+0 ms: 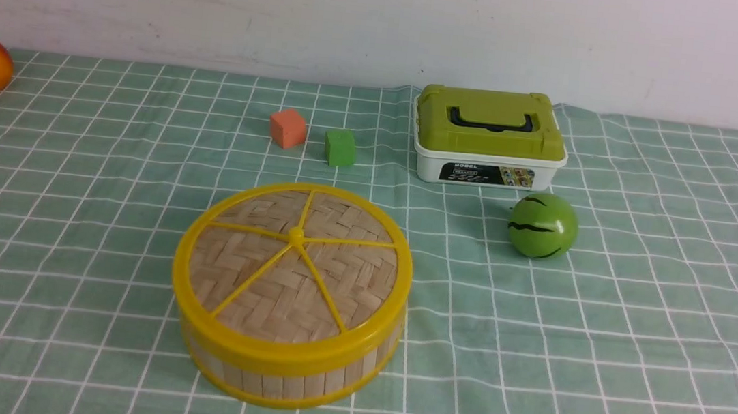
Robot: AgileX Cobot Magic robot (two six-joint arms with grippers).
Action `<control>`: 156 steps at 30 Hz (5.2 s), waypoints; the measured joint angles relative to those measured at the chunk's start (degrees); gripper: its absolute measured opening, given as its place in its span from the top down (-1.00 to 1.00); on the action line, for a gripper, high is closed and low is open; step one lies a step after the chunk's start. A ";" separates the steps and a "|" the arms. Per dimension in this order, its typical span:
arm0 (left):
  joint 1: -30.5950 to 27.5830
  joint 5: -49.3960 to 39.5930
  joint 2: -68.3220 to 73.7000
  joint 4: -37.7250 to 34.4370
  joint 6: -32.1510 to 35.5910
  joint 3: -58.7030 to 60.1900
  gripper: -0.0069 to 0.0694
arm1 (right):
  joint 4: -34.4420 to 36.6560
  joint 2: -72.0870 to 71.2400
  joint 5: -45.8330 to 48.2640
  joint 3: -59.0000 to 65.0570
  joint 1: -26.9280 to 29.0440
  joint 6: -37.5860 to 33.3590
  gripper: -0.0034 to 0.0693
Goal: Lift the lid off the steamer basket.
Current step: Use the right arm to lift the lid of the steamer
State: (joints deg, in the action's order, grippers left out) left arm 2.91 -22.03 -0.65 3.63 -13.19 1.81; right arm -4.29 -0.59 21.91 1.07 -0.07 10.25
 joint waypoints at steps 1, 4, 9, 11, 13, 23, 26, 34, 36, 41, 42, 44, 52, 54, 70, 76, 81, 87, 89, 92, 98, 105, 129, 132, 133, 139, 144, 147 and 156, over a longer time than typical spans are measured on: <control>0.00 0.00 0.00 0.00 0.00 0.00 0.19 | 0.00 0.00 0.00 0.00 0.00 0.00 0.24; 0.00 0.00 0.00 0.00 0.00 0.00 0.19 | 0.00 0.00 0.00 0.00 0.00 0.00 0.24; 0.00 0.00 0.00 0.00 0.00 0.00 0.19 | 0.00 0.00 0.00 0.00 0.00 0.00 0.24; 0.00 0.00 0.00 0.00 0.00 0.00 0.19 | 0.00 0.00 0.00 0.00 0.00 0.00 0.24; 0.00 0.00 0.00 0.00 0.00 0.00 0.19 | 0.00 0.00 0.00 0.00 0.00 0.00 0.24; 0.00 0.00 0.00 0.00 0.00 0.00 0.19 | -3.13 0.00 0.00 0.00 0.00 0.00 0.24; 0.00 0.00 0.00 0.00 0.00 0.00 0.19 | -3.20 0.00 0.00 0.00 0.00 0.00 0.24; 0.00 0.00 0.00 0.00 0.00 0.00 0.19 | -3.26 0.00 0.00 0.00 0.00 0.00 0.24; 0.00 0.00 0.00 0.00 0.00 0.00 0.19 | -3.26 0.00 0.00 0.00 0.00 0.00 0.24; 0.00 0.00 0.00 0.00 0.00 0.00 0.19 | -3.26 0.00 0.00 0.00 0.00 0.00 0.24; 0.00 0.00 0.00 0.00 0.00 0.00 0.19 | -3.26 0.00 0.00 0.00 0.00 0.00 0.24; 0.00 0.00 0.00 0.00 0.00 0.00 0.19 | -3.14 0.00 0.00 0.00 0.00 0.00 0.24; 0.00 0.00 0.00 0.00 0.00 0.00 0.19 | 6.26 0.00 0.00 0.00 0.00 2.36 0.24; 0.00 0.00 0.00 0.00 0.00 0.00 0.19 | 11.24 0.00 -0.06 0.00 0.00 5.17 0.24; 0.00 0.00 0.00 0.00 0.00 0.00 0.19 | 35.09 0.00 -4.45 0.45 0.00 13.53 0.24; 0.00 0.00 0.00 0.00 0.00 0.00 0.19 | 27.38 3.18 6.30 -11.83 -0.31 -0.52 0.44; 0.00 0.00 0.00 0.00 0.00 0.00 0.19 | 16.53 20.77 26.71 -35.06 -0.49 -10.85 0.91; 0.00 0.00 0.00 0.00 0.00 0.00 0.19 | 18.63 43.05 44.50 -58.12 -2.33 -25.58 0.96; 0.00 0.00 0.00 0.00 0.00 0.00 0.19 | 21.87 49.36 46.46 -63.18 -5.42 -28.89 0.94; 0.00 0.00 0.00 0.00 0.00 0.00 0.19 | 23.26 57.26 48.02 -68.91 -11.27 -31.54 0.92; 0.00 0.00 0.00 0.00 0.00 0.00 0.19 | 16.85 74.79 48.43 -82.58 -25.19 -29.51 0.90; 0.00 0.00 0.00 0.00 0.00 0.00 0.19 | 12.86 94.04 48.44 -100.27 -35.09 -26.23 0.83; 0.00 0.00 0.00 0.00 0.00 0.00 0.19 | 6.24 129.93 40.14 -128.16 -42.79 -16.86 -0.21; 0.00 0.00 0.00 0.00 0.00 0.00 0.19 | 6.37 130.63 39.65 -128.16 -42.79 -16.76 -0.13; 0.00 0.00 0.00 0.00 0.00 0.00 0.19 | 6.43 130.71 39.59 -128.16 -42.79 -16.76 -0.12; 0.00 0.00 0.00 0.00 0.00 0.00 0.19 | 7.36 131.45 40.11 -128.16 -42.79 -16.71 0.18; 0.00 0.00 0.00 0.00 0.00 0.00 0.19 | 7.17 131.45 40.84 -128.56 -42.79 -16.64 0.71; 0.00 0.00 0.00 0.00 0.00 0.00 0.19 | 7.14 131.45 40.89 -128.63 -42.79 -15.82 0.69; 0.00 0.00 0.00 0.00 0.00 0.00 0.19 | 7.14 128.16 43.55 -130.71 -42.79 -15.38 0.69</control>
State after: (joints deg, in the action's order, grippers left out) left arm 2.91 -22.03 -0.65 3.63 -13.19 1.81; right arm 2.85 127.56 65.46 -129.65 -42.85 -5.14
